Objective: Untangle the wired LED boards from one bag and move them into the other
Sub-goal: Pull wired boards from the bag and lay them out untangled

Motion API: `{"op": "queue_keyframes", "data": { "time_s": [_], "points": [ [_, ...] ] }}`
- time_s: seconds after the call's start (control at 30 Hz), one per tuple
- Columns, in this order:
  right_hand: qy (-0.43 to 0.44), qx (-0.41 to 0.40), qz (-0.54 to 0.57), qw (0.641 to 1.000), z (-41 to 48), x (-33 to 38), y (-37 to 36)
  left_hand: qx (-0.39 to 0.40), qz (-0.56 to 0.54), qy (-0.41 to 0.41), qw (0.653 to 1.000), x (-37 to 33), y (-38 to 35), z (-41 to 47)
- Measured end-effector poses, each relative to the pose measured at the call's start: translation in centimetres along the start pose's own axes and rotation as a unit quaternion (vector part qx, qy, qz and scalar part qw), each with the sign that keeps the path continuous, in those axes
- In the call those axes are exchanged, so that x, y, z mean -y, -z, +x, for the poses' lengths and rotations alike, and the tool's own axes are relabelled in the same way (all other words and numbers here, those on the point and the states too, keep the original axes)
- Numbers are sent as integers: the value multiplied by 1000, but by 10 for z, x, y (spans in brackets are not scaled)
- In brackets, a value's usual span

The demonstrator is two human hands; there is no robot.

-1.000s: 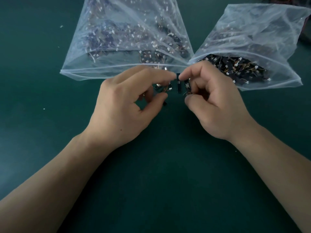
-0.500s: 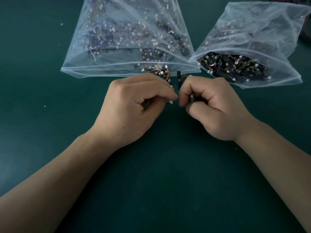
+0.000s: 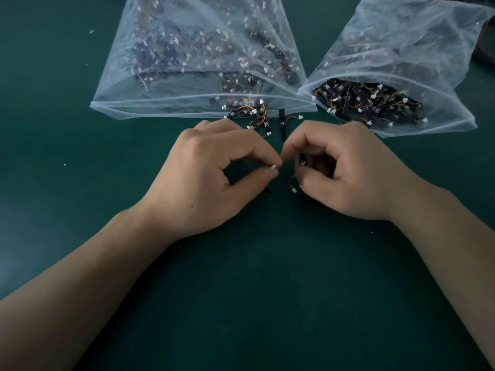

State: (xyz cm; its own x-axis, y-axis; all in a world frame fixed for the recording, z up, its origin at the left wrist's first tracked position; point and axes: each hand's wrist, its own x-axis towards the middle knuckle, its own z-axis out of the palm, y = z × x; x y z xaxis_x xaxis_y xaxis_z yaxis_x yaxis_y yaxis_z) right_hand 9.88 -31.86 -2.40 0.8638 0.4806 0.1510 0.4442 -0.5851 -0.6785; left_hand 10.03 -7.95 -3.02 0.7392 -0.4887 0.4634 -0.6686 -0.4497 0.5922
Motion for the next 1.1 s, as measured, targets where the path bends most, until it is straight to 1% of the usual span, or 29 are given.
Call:
{"op": "queue_keyframes", "data": {
  "time_s": [0.13, 0.23, 0.37, 0.43, 0.6, 1.1],
  "points": [
    [-15, 3, -52, 999, 4, -2, 0, 10, 8, -35, 999, 3, -1, 3],
    [-4, 6, -84, 996, 7, -1, -1, 18, 13, -5, 1000, 4, 0, 3],
    [13, 10, -92, 996, 6, -3, 0, 20, 38, 10, 999, 3, -1, 0],
    [18, 5, -96, 995, 6, -6, 3, 35, 47, 9, 998, 2, 0, 0],
    [11, 2, -69, 998, 7, -11, 6, 63, 70, -15, 995, 1, 5, 1],
    [-8, -16, -105, 994, 7, -9, 0, 118, 100, -51, 987, 9, 6, 3]
  ]
}}
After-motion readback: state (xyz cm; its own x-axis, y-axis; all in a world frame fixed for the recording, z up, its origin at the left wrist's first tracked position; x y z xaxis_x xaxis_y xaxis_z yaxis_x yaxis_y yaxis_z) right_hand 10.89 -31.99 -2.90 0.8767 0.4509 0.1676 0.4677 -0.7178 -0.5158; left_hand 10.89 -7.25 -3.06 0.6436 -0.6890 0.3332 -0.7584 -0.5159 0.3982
